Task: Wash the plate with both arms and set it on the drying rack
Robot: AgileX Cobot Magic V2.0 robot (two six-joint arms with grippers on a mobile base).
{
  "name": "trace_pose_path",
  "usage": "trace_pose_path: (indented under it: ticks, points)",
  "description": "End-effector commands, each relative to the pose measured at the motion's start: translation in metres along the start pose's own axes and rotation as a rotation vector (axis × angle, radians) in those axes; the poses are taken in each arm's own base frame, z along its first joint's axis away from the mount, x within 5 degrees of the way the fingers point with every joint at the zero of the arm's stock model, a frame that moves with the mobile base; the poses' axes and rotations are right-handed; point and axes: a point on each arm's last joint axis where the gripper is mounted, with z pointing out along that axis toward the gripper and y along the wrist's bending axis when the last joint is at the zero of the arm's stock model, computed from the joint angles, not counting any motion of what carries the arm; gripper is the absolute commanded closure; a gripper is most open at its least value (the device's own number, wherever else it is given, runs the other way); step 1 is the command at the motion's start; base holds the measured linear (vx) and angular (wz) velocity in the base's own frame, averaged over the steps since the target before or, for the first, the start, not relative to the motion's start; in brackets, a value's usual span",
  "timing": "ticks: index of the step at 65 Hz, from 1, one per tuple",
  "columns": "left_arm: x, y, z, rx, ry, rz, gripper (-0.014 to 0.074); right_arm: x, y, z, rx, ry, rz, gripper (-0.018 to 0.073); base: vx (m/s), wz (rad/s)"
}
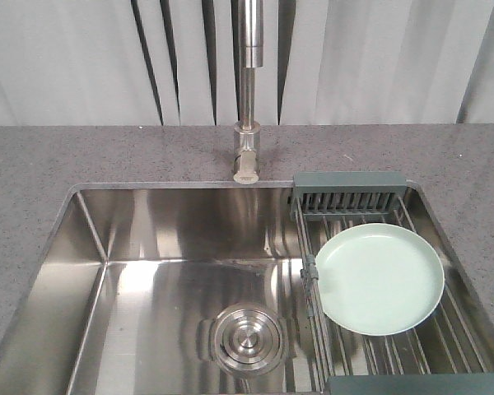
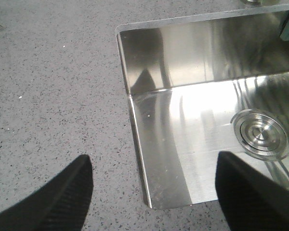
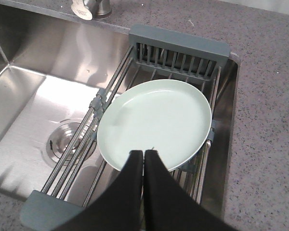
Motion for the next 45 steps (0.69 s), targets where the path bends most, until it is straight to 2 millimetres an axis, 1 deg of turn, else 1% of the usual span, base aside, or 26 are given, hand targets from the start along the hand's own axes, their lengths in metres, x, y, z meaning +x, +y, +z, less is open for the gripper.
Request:
trace_pose_path:
  ticks: [1, 16, 30, 35, 40, 45]
  points:
    - [-0.012, -0.001, -0.004, 0.014, -0.076, -0.006, 0.0101, -0.013, -0.001, -0.005, 0.014, -0.090, -0.004, 0.0568, 0.00, 0.00]
    - [-0.014, -0.002, -0.004, 0.019, -0.093, -0.008, 0.0101, -0.013, -0.001, -0.005, 0.014, -0.090, -0.004, 0.0568, 0.00, 0.00]
    - [-0.022, -0.005, -0.003, 0.053, -0.159, -0.089, 0.0101, -0.013, -0.001, -0.005, 0.014, -0.089, -0.004, 0.0568, 0.00, 0.00]
    - [-0.028, -0.007, 0.004, 0.052, -0.140, -0.084, 0.0101, -0.013, -0.001, -0.005, 0.014, -0.089, -0.004, 0.0568, 0.00, 0.00]
    - [-0.036, -0.009, 0.018, 0.043, -0.082, -0.075, 0.0101, -0.013, -0.001, -0.005, 0.014, -0.089, -0.004, 0.0568, 0.00, 0.00]
    - [-0.047, -0.012, 0.030, 0.037, -0.044, -0.035, 0.0101, -0.013, -0.001, -0.005, 0.014, -0.089, -0.004, 0.0568, 0.00, 0.00]
